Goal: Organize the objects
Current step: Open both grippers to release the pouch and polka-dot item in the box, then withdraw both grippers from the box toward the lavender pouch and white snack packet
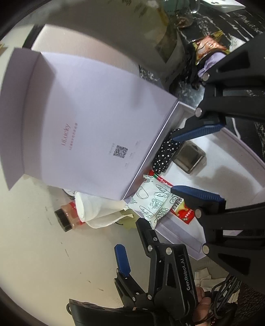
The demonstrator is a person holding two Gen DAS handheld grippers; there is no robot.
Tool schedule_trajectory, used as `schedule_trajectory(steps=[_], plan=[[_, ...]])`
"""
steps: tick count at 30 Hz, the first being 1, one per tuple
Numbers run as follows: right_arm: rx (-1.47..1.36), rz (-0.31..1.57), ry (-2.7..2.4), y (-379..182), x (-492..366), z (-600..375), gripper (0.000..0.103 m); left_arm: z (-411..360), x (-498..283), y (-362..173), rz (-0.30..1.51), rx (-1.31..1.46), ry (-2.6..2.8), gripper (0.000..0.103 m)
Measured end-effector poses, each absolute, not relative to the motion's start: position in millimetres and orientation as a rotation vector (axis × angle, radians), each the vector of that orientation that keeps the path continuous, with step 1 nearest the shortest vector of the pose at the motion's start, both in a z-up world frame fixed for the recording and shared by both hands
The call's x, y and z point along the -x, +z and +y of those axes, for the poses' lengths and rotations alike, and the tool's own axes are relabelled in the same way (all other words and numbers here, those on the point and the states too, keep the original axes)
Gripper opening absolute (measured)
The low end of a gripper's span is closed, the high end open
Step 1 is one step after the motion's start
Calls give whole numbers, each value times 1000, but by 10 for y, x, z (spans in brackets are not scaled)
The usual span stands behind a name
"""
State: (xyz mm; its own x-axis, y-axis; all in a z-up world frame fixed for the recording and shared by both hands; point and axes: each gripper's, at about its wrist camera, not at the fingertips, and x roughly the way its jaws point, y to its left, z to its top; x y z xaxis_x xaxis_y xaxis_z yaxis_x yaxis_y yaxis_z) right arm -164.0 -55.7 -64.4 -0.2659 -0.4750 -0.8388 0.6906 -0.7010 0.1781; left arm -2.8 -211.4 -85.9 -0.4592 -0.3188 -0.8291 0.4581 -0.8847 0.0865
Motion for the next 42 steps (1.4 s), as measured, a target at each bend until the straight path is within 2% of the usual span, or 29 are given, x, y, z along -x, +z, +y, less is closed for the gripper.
schedule_trajectory(steps=[3, 12, 42], plan=[[-1214, 281, -2040, -457, 1539, -306, 46, -2153, -213, -755, 203, -1290, -2348, 75], [-1170, 261, -2109, -200, 1290, 77, 46, -1721, -310, -413, 207, -1272, -2384, 75], [-1222, 193, -2316, 35, 260, 1759, 46, 154, -409, -153, 138, -1352, -2603, 75]])
